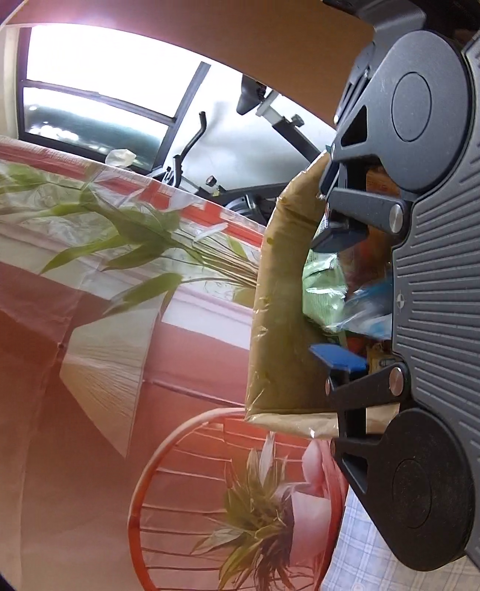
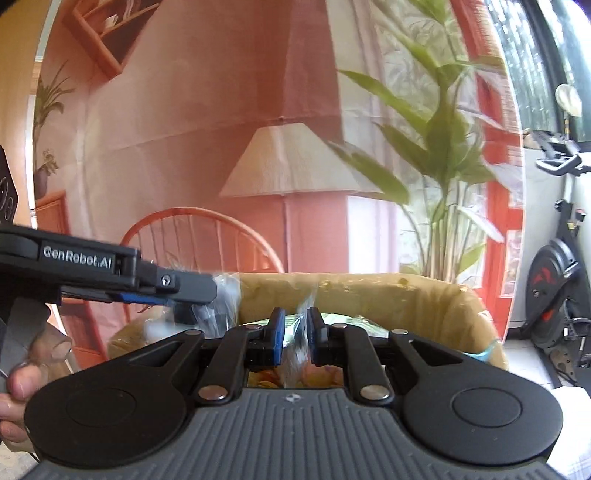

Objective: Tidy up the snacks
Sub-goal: 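Open both grippers to drop the snacks into the box, then reach the left gripper to the red-white sauce packet while the right reaches the white cracker pack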

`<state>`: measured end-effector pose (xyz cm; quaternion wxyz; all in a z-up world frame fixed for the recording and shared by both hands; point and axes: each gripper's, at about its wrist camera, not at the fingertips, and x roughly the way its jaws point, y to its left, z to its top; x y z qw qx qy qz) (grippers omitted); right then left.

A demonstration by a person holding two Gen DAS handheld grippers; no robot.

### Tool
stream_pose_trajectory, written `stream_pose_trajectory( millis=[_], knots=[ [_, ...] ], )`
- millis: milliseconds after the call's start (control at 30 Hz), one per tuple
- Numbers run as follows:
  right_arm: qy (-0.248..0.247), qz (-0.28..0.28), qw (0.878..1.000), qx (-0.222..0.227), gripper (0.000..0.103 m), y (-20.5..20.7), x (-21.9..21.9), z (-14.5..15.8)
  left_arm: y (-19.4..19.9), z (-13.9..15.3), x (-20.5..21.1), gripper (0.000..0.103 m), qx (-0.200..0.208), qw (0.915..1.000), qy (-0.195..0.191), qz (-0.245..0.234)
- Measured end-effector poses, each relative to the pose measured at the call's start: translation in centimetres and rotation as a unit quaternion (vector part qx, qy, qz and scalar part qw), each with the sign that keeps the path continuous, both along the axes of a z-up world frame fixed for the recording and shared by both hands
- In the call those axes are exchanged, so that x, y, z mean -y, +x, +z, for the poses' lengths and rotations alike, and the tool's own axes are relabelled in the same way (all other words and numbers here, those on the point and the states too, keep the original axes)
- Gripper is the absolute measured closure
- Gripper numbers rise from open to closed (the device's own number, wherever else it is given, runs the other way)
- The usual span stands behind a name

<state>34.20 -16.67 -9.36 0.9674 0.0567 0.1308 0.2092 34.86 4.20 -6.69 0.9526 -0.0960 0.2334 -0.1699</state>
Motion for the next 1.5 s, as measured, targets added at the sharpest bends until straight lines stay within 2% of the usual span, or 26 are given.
stream_pose_trajectory(
  millis=[67,367,500,667,867,1033,1100,1233,1400,1500],
  knots=[
    [0.000,-0.004,1.000,0.001,0.074,-0.3,0.5,0.0,-0.4,0.2,-0.3,0.039,0.002,1.0000,0.001,0.000],
    [0.007,-0.005,1.000,0.012,0.074,-4.0,2.6,0.5,-4.0,0.8,-2.1,0.038,0.003,1.0000,0.006,0.001],
    [0.007,-0.007,1.000,0.011,0.074,-6.2,3.5,-0.2,-6.3,0.2,-3.3,0.037,-0.002,1.0000,0.007,0.000],
    [0.013,-0.018,1.000,-0.013,0.074,-8.6,4.9,-2.4,-8.6,-1.8,-4.5,0.036,-0.029,0.9995,0.007,0.007],
    [0.023,-0.037,0.997,-0.065,0.074,-10.2,6.4,-6.5,-10.0,-6.6,-4.2,0.032,-0.079,0.9967,0.008,0.017],
    [0.018,-0.047,0.994,-0.100,0.073,-11.1,6.9,-9.9,-9.9,-11.2,-3.1,0.032,-0.131,0.9908,0.010,0.033],
    [0.011,-0.048,0.993,-0.107,0.063,-11.4,6.9,-11.0,-9.7,-12.8,-2.8,0.032,-0.156,0.9870,0.003,0.041],
    [0.000,-0.049,0.991,-0.123,0.062,-11.6,7.0,-13.3,-10.0,-15.2,-2.4,0.032,-0.201,0.9780,-0.020,0.052],
    [0.007,-0.053,0.989,-0.141,0.062,-11.0,7.4,-15.3,-10.0,-17.0,-2.4,0.032,-0.250,0.9636,-0.053,0.078],
    [0.012,-0.053,0.988,-0.148,0.062,-10.7,7.4,-16.0,-9.8,-17.4,-2.0,0.032,-0.258,0.9601,-0.054,0.092]
  ],
)
